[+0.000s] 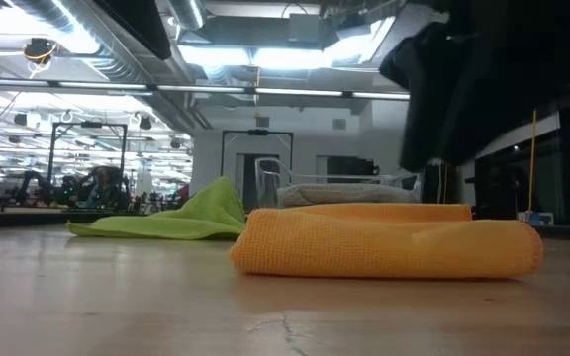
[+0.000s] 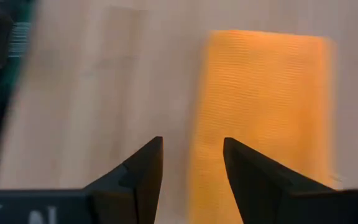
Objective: Fold microfiber towels
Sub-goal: Put the yellow towel into the transparent bin
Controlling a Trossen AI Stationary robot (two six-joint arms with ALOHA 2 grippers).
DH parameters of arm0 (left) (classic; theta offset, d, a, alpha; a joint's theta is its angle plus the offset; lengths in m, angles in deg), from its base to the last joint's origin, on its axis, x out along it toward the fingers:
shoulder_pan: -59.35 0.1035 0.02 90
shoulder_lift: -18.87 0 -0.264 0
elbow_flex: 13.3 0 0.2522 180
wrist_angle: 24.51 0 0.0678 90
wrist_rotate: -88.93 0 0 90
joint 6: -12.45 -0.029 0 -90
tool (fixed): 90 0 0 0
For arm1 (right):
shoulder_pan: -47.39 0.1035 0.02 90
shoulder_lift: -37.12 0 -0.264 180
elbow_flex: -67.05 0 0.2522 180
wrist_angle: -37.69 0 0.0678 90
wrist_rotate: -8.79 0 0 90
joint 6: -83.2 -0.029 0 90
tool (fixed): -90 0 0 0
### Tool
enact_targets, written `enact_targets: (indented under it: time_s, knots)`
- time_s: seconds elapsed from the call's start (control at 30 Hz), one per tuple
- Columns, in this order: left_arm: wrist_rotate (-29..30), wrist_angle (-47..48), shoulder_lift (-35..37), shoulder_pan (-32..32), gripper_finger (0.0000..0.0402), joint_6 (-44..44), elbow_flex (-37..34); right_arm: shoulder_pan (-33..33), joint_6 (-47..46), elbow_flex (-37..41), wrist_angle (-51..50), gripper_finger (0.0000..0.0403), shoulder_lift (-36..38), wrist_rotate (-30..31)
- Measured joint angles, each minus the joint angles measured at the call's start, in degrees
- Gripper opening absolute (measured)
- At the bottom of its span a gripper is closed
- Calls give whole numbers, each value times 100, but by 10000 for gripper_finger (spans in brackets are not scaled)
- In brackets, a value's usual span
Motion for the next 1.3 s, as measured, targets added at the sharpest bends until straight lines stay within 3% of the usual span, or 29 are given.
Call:
enact_targets:
  time_s: [0.07, 0.3, 0.5, 0.8, 1.3]
  knots:
    - [0, 0, -2, 0, 141, 0, 0, 0, 251, 65, 299, 172, -2, -308]
    - [107, -2, -4, 0, 141, 0, -2, -2, 845, 22, 541, 172, 0, -240]
    - [110, -2, -4, 0, 141, 0, -2, -27, 113, 22, 584, 186, 0, 12]
    - [114, -5, -4, 0, 141, 3, -2, -39, 118, 22, 667, 249, 0, 42]
    - [180, -262, -4, 0, 141, -556, -2, -44, -332, 22, 691, 253, -38, 72]
